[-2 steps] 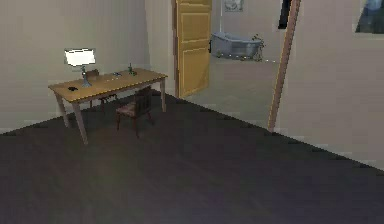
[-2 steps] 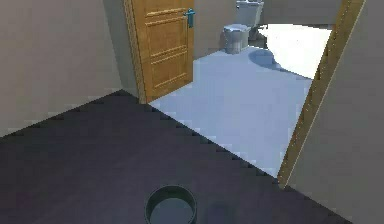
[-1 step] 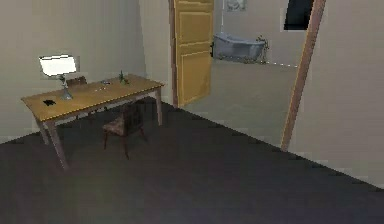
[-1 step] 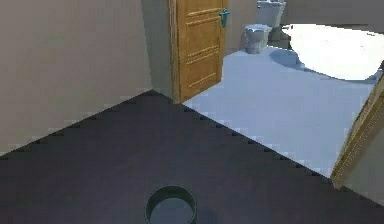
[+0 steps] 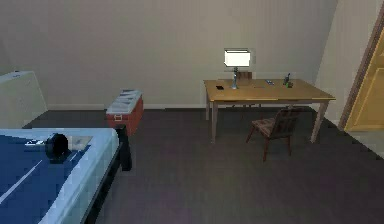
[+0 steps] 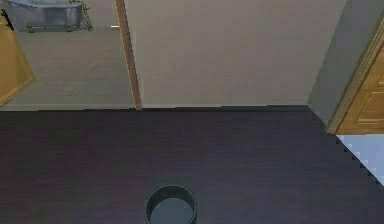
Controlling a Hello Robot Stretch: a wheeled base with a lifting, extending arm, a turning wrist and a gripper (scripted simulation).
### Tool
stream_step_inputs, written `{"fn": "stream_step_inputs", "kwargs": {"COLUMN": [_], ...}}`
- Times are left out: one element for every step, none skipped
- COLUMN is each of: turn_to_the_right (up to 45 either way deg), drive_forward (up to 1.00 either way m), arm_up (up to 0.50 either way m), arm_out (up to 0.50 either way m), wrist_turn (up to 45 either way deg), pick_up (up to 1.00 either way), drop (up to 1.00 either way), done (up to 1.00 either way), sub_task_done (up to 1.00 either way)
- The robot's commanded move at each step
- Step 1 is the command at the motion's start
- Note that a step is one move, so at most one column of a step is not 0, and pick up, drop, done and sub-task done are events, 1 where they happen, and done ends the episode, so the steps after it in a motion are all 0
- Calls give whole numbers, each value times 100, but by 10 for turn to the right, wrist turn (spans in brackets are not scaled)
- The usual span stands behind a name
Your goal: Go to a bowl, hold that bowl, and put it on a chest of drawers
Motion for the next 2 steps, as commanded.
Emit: {"fn": "stream_step_inputs", "kwargs": {"turn_to_the_right": [-30,0], "drive_forward": [0,100], "arm_up": [0,0], "arm_out": [0,0], "wrist_turn": [0,0], "pick_up": [0,0], "drop": [0,0], "done": [0,0], "sub_task_done": [0,0]}}
